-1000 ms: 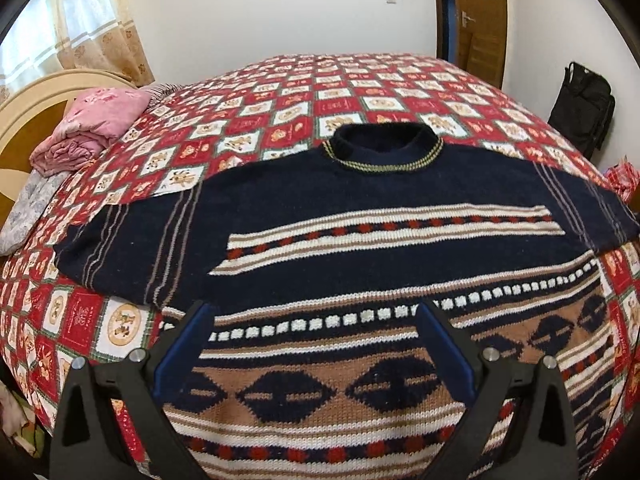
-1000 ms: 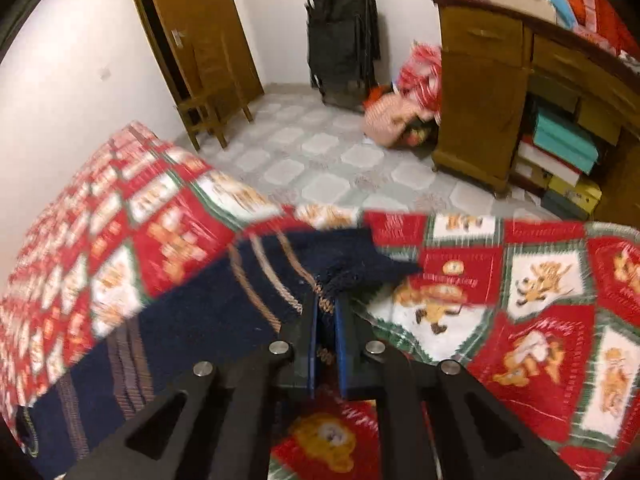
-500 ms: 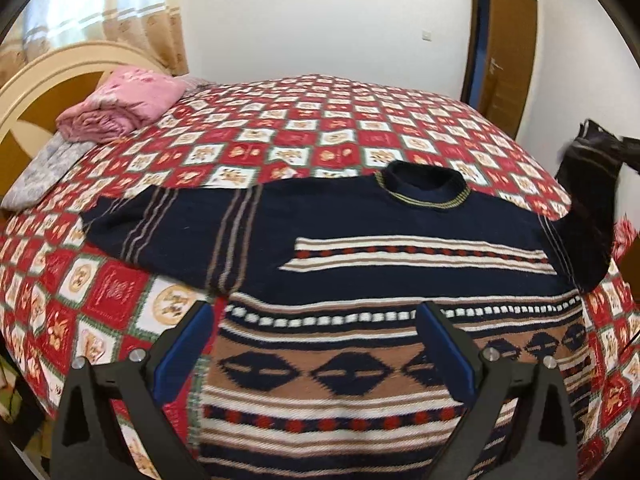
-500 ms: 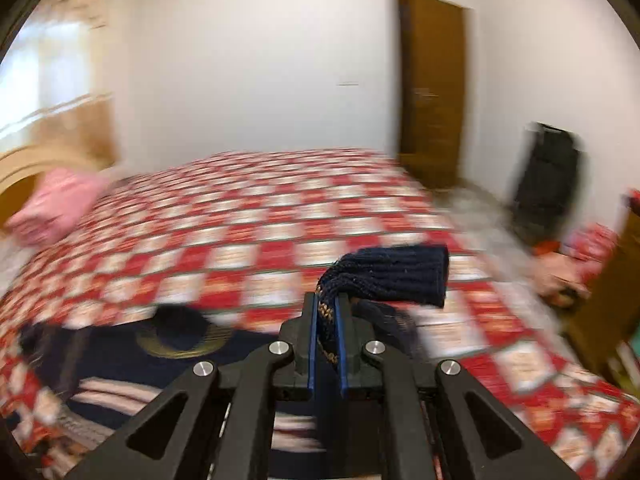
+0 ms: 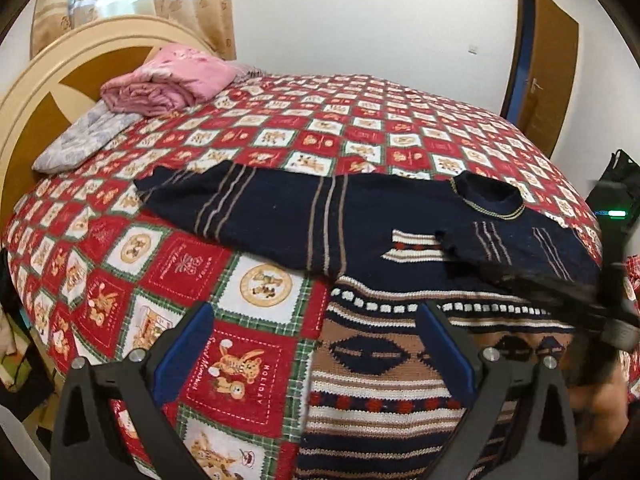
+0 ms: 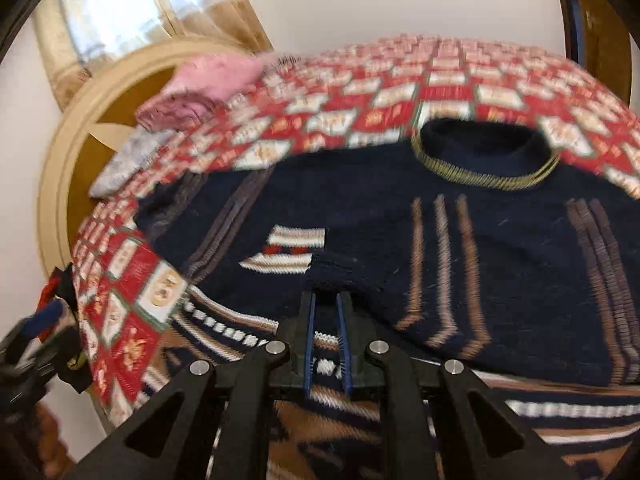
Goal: Fold small clothes
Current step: 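Carry the held sleeve across the sweater body and release it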
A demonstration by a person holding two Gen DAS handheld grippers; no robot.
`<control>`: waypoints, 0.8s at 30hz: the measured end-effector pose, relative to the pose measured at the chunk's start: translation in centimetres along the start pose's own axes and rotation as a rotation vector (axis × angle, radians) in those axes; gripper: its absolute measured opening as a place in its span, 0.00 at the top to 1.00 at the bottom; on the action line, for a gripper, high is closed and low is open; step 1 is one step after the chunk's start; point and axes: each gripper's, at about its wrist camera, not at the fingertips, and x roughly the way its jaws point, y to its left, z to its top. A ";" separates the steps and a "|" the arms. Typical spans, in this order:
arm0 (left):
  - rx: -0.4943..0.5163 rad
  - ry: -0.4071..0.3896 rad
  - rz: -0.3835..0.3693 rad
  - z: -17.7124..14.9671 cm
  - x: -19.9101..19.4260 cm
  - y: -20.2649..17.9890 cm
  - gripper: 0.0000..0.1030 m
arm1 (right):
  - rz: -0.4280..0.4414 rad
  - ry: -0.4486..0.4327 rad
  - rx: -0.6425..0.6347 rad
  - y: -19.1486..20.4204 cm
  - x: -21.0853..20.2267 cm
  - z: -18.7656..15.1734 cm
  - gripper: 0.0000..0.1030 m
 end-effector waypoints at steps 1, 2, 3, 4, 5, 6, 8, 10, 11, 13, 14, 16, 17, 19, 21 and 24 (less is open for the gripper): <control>0.001 0.002 -0.006 -0.1 0.0 0.1 0.00 | -0.015 -0.019 -0.002 -0.5 -0.9 0.0 0.90; 0.009 0.005 -0.011 -0.1 0.2 -0.1 0.00 | -0.060 -0.051 0.008 -1.6 -2.8 -0.1 0.90; 0.021 0.004 -0.011 -0.3 0.1 -0.4 0.00 | -0.104 -0.070 0.024 -2.7 -4.2 0.0 0.90; 0.043 0.004 -0.008 -0.3 0.3 -1.0 0.00 | -0.153 -0.081 0.039 -4.0 -5.1 0.2 0.90; 0.058 0.002 -0.006 -0.4 0.3 -1.3 0.00 | -0.231 -0.088 0.057 -6.0 -6.4 0.2 0.90; 0.071 -0.001 -0.005 -0.5 0.3 -1.5 0.00 | -0.294 -0.090 0.081 -8.4 -7.8 0.7 0.90; 0.096 -0.002 -0.010 -0.6 0.4 -2.5 0.00 | -0.378 -0.079 0.170 -13.1 -9.0 0.4 0.90; 0.096 0.005 -0.018 -0.6 0.6 -3.0 0.00 | -0.449 -0.037 0.261 -17.4 -9.1 -0.4 0.89; 0.092 0.014 -0.025 -0.7 0.8 -3.2 0.00 | -0.473 -0.018 0.302 -19.1 -9.0 -1.0 0.89; 0.092 0.030 -0.026 -0.8 1.1 -3.4 0.00 | -0.443 0.028 0.394 -22.1 -7.8 -2.6 0.89; 0.095 0.035 -0.016 -0.8 1.3 -3.3 0.00 | -0.411 -0.028 0.396 -22.3 -8.2 -3.3 0.89; 0.086 0.036 0.000 -0.8 1.4 -2.7 0.00 | -0.424 -0.021 0.380 -22.0 -8.3 -3.2 0.89; 0.078 0.037 0.002 -0.7 1.4 -2.3 0.00 | -0.444 -0.005 0.376 -21.7 -8.2 -3.0 0.89; 0.051 0.040 0.008 -0.6 1.5 -1.1 0.00 | -0.510 0.001 0.400 -20.1 -9.1 -2.0 0.89; 0.001 0.023 0.034 0.0 1.5 1.6 0.00 | -0.418 -0.096 0.380 -17.1 -11.0 -1.3 0.89; -0.077 0.007 0.086 1.2 2.0 5.7 0.00 | -0.276 -0.183 0.258 -10.3 -13.0 -0.6 0.89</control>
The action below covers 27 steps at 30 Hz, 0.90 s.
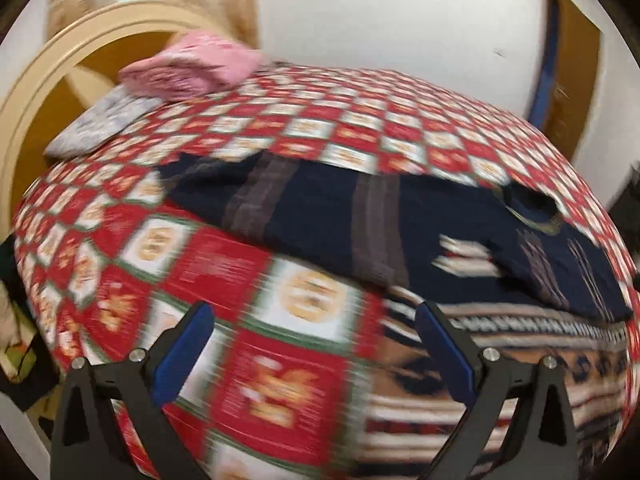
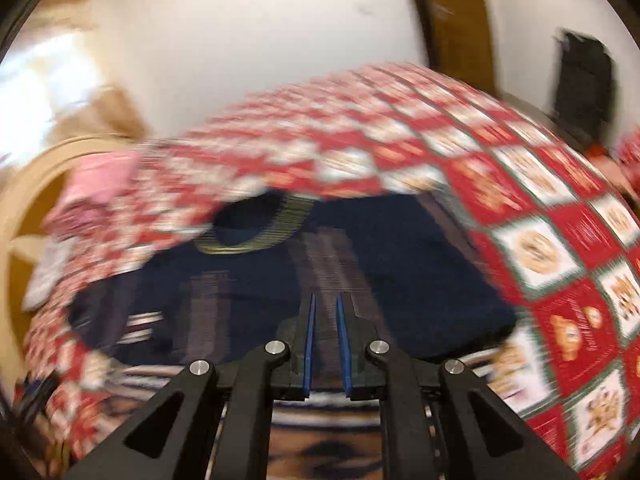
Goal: Fold small clothes
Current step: 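Carry the held sleeve across the sweater body and release it, then grasp the other sleeve cuff with the left tool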
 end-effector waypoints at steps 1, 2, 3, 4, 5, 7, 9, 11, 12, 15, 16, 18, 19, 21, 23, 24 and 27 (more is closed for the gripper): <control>-0.037 -0.003 0.015 0.8 0.4 1.6 0.00 | 0.043 -0.012 -0.030 1.9 -0.7 -0.5 0.86; -0.089 -0.007 0.042 2.0 1.0 3.8 0.00 | 0.084 -0.019 -0.063 3.8 -1.3 -1.1 0.82; -0.132 -0.010 0.062 2.8 1.4 5.3 0.00 | 0.128 -0.020 -0.103 5.9 -1.7 -1.7 0.68; -0.185 -0.017 0.077 3.9 1.9 7.3 0.00 | 0.167 -0.024 -0.142 8.1 -2.1 -2.4 0.49; -0.250 -0.035 0.082 5.4 2.7 9.8 0.00 | 0.210 -0.034 -0.179 9.9 -2.7 -3.3 0.41; -0.331 -0.045 0.103 7.4 4.1 12.8 0.00 | 0.252 -0.051 -0.231 12.5 -3.6 -4.7 0.35; -0.370 -0.038 0.102 8.9 5.7 14.6 0.00 | 0.276 -0.042 -0.284 14.8 -4.1 -5.9 0.35; -0.396 -0.015 0.125 10.4 8.2 16.1 0.00 | 0.281 -0.010 -0.315 16.3 -3.7 -6.9 0.35; -0.402 -0.002 0.123 11.0 9.3 16.5 0.00 | 0.294 0.010 -0.318 16.7 -3.5 -7.4 0.35; -0.443 0.069 0.138 11.7 13.6 17.7 0.05 | 0.300 0.063 -0.313 17.0 -2.6 -8.5 0.35; -0.461 0.093 0.139 11.7 15.0 18.0 0.08 | 0.292 0.078 -0.312 17.1 -2.3 -8.8 0.35; -0.491 0.144 0.119 11.5 17.4 18.4 0.15 | 0.276 0.101 -0.292 16.6 -1.8 -9.3 0.35; -0.505 0.161 0.102 11.4 18.4 18.6 0.15 | 0.271 0.109 -0.281 16.4 -1.6 -9.4 0.35; -0.524 0.193 0.085 10.9 20.0 18.4 0.16 | 0.254 0.124 -0.254 15.7 -0.8 -9.4 0.35; -0.476 0.172 0.131 11.1 20.5 17.6 0.20 | 0.238 0.139 -0.227 15.0 -0.2 -9.1 0.35; -0.444 0.161 0.143 11.2 20.5 17.0 0.37 | 0.235 0.145 -0.216 14.8 -0.1 -9.0 0.35; -0.350 0.150 0.088 11.5 20.6 15.8 0.82 | 0.229 0.158 -0.172 14.2 0.3 -8.9 0.35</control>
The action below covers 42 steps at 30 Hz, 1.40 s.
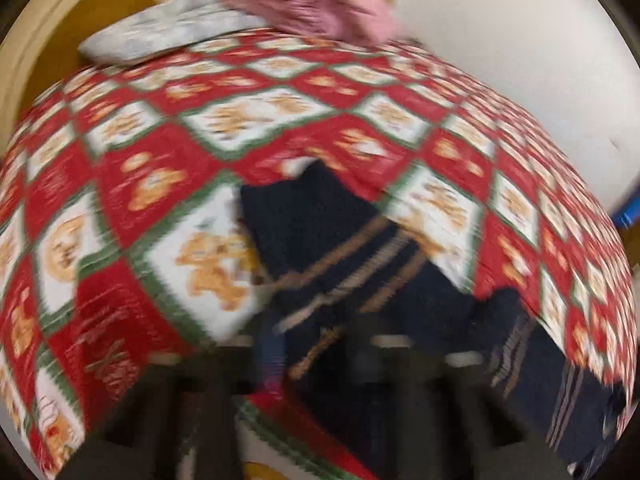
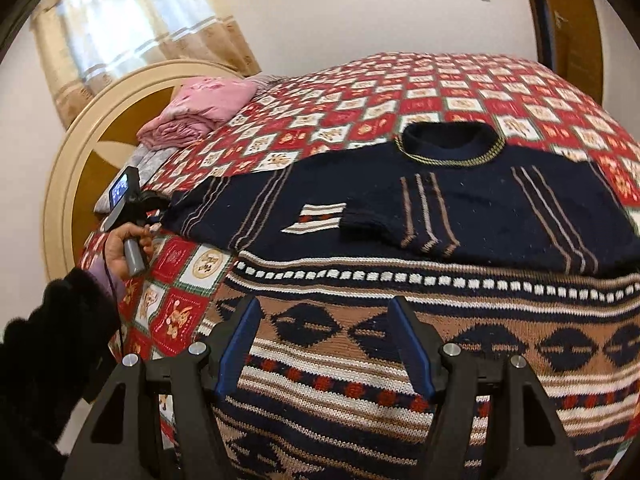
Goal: Fold small clothes
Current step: 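Grasp the other sleeve cuff with the left tool, then fold the held sleeve across the sweater body with the left tool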
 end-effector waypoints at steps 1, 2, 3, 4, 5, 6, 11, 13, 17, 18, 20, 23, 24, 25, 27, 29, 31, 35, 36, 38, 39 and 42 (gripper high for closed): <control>0.010 -0.003 0.001 -0.1 -0.3 -0.1 0.84 | -0.001 0.000 0.010 -0.1 0.0 0.0 0.35; 0.003 -0.004 -0.010 0.0 -0.4 0.1 0.85 | -0.002 0.000 0.015 -0.2 -0.1 0.0 0.35; -0.011 -0.005 -0.020 0.1 -0.6 0.4 0.86 | -0.001 -0.001 0.023 -0.3 -0.2 0.0 0.35; -0.033 -0.007 -0.030 0.2 -1.0 0.8 0.86 | 0.004 -0.004 0.031 -0.5 -0.5 -0.1 0.35; -0.058 -0.017 -0.050 0.2 -1.6 1.1 0.87 | 0.006 -0.008 0.035 -0.6 -0.8 -0.2 0.35; -0.070 -0.035 -0.079 0.4 -2.1 1.2 0.88 | 0.004 -0.014 0.037 -0.7 -1.0 -0.2 0.35; -0.064 -0.123 -0.168 1.2 -7.0 -0.6 0.88 | -0.015 -0.059 0.100 -2.4 -3.0 -0.5 0.35; -0.037 -0.160 -0.191 1.4 -9.0 -2.3 0.88 | -0.019 -0.072 0.127 -3.2 -3.6 -0.8 0.35; 0.095 -0.231 -0.293 0.4 -13.9 -8.5 0.92 | -0.037 -0.092 0.178 -4.7 -4.8 -1.5 0.35; 0.126 -0.240 -0.323 -0.2 -15.0 -10.1 0.92 | -0.040 -0.097 0.194 -5.1 -5.2 -1.7 0.35; 0.219 -0.259 -0.395 -2.6 -17.7 -14.4 0.92 | -0.053 -0.110 0.217 -5.9 -5.9 -2.0 0.35; 0.364 -0.285 -0.479 -7.5 -20.8 -20.2 0.92 | -0.071 -0.134 0.246 -7.3 -7.1 -2.4 0.35; 0.405 -0.290 -0.496 -9.0 -21.4 -21.8 0.92 | -0.076 -0.139 0.251 -7.6 -7.3 -2.5 0.35; 0.463 -0.294 -0.517 -11.6 -22.1 -24.1 0.92 | -0.083 -0.146 0.261 -8.1 -7.6 -2.7 0.35; 0.525 -0.281 -0.541 -14.9 -22.4 -26.7 0.92 | -0.095 -0.155 0.282 -9.0 -8.1 -3.2 0.35; 0.611 -0.243 -0.543 -19.1 -21.6 -30.0 0.92 | -0.100 -0.156 0.305 -9.8 -8.4 -3.7 0.35; 0.673 -0.192 -0.540 -23.1 -20.2 -32.4 0.92 | -0.100 -0.155 0.329 -10.7 -8.8 -4.2 0.35; 0.767 -0.084 -0.549 -28.7 -18.5 -34.3 0.91 | -0.128 -0.169 0.339 -11.8 -9.9 -5.0 0.35; 0.781 -0.070 -0.548 -29.5 -18.6 -34.3 0.90 | -0.133 -0.172 0.346 -12.1 -10.1 -5.1 0.35; 0.814 -0.052 -0.536 -30.5 -18.8 -33.5 0.87 | -0.139 -0.175 0.363 -12.7 -10.3 -5.4 0.35; 0.821 -0.054 -0.539 -30.8 -19.2 -32.9 0.85 | -0.137 -0.176 0.378 -13.1 -10.4 -5.4 0.35; 0.817 -0.076 -0.495 -30.1 -20.6 -29.8 0.47 | -0.109 -0.168 0.410 -13.7 -10.1 -5.1 0.35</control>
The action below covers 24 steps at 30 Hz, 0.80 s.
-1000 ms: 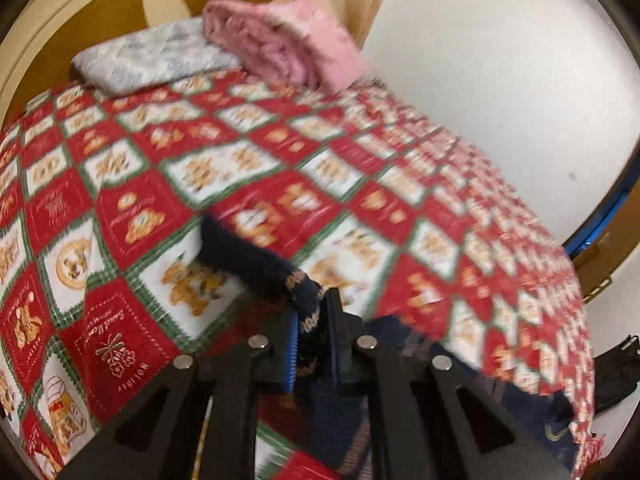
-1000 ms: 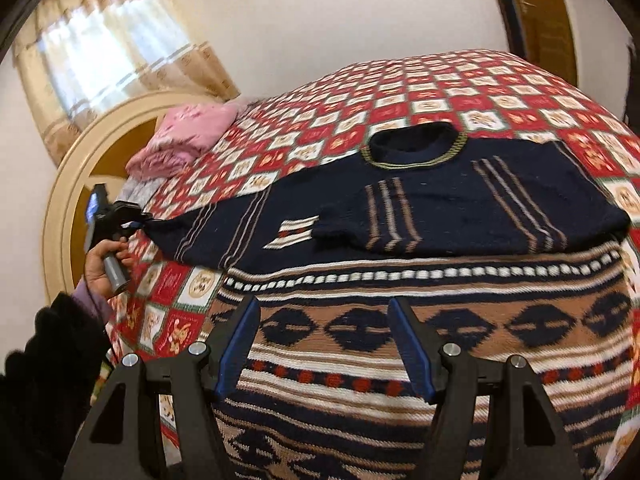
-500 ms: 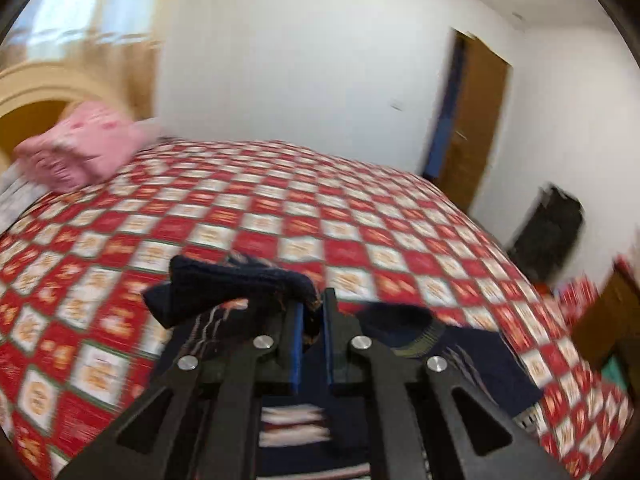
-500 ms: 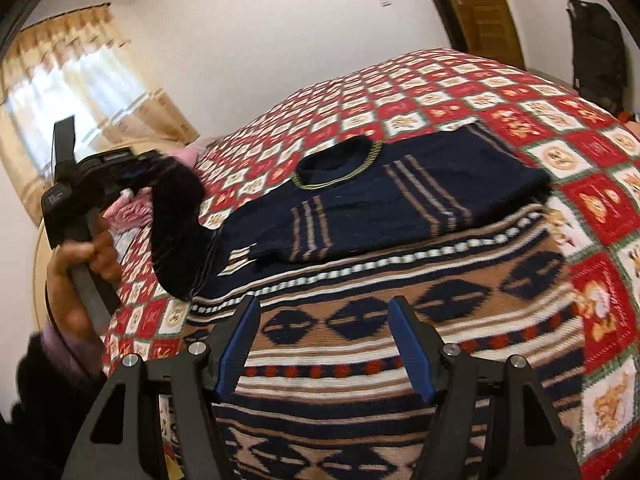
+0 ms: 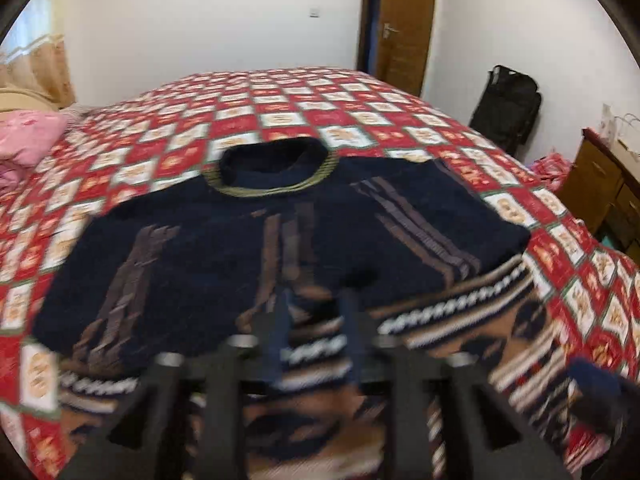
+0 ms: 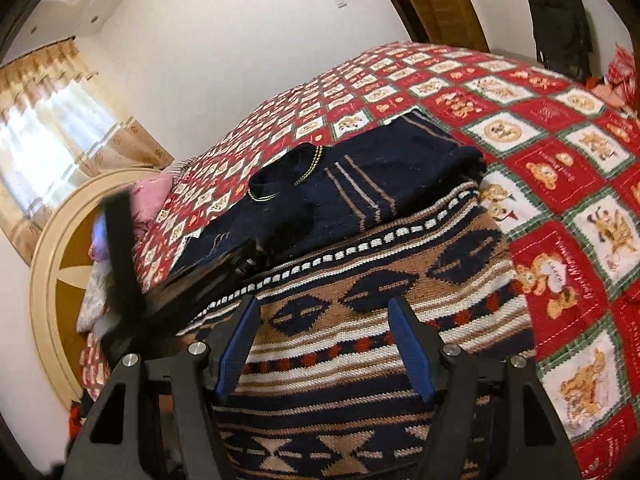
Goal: Fold small clothes
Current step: 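Fold the held sleeve across the sweater body with the left tool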
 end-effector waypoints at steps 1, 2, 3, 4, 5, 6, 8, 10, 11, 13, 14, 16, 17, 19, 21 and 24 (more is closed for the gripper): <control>-0.023 -0.016 0.036 -0.5 -1.8 1.4 0.39 | 0.021 0.009 0.005 0.2 0.3 0.4 0.35; -0.042 -0.035 0.054 -1.0 -2.9 2.3 0.29 | 0.046 0.019 0.006 0.4 0.7 0.9 0.35; -0.066 -0.059 0.078 -1.5 -4.4 3.5 0.25 | 0.058 0.024 0.003 0.8 1.2 1.3 0.35; -0.082 -0.072 0.107 -1.9 -5.5 4.6 0.24 | 0.071 0.028 -0.008 1.4 1.7 1.9 0.35; -0.090 -0.079 0.141 -2.2 -6.4 5.6 0.24 | 0.092 0.033 -0.026 2.2 2.5 2.7 0.35; -0.094 -0.082 0.167 -2.5 -6.7 6.1 0.24 | 0.113 0.044 -0.048 3.3 3.8 3.7 0.35; -0.119 -0.078 0.244 -3.5 -8.1 8.0 0.24 | 0.147 0.072 -0.066 4.6 6.0 4.8 0.35; -0.158 -0.067 0.265 -4.6 -8.6 9.3 0.24 | 0.158 0.119 -0.040 4.8 9.5 5.9 0.35; -0.187 -0.057 0.265 -5.2 -9.0 10.2 0.24 | 0.082 0.139 0.004 4.2 11.6 6.4 0.35; -0.230 -0.047 0.263 -6.0 -9.4 11.6 0.24 | -0.013 0.127 0.045 3.3 13.7 6.8 0.35; -0.251 -0.045 0.267 -6.5 -9.6 12.2 0.24 | -0.060 0.120 0.044 2.9 14.8 7.0 0.35; -0.272 -0.039 0.282 -7.0 -9.7 13.1 0.24 | -0.081 0.132 0.049 2.7 16.4 7.1 0.35; -0.276 -0.036 0.290 -7.2 -9.6 13.4 0.24 | -0.065 0.147 0.054 2.5 17.0 7.1 0.35; -0.289 -0.035 0.299 -7.4 -9.7 14.0 0.24 | -0.063 0.141 0.010 3.4 17.7 7.0 0.35; -0.303 -0.035 0.291 -7.5 -9.7 14.5 0.24 | -0.075 0.149 -0.083 4.8 18.3 6.8 0.38; -0.312 -0.033 0.272 -7.6 -9.6 14.6 0.24 | -0.114 0.174 -0.197 6.2 19.5 6.1 0.75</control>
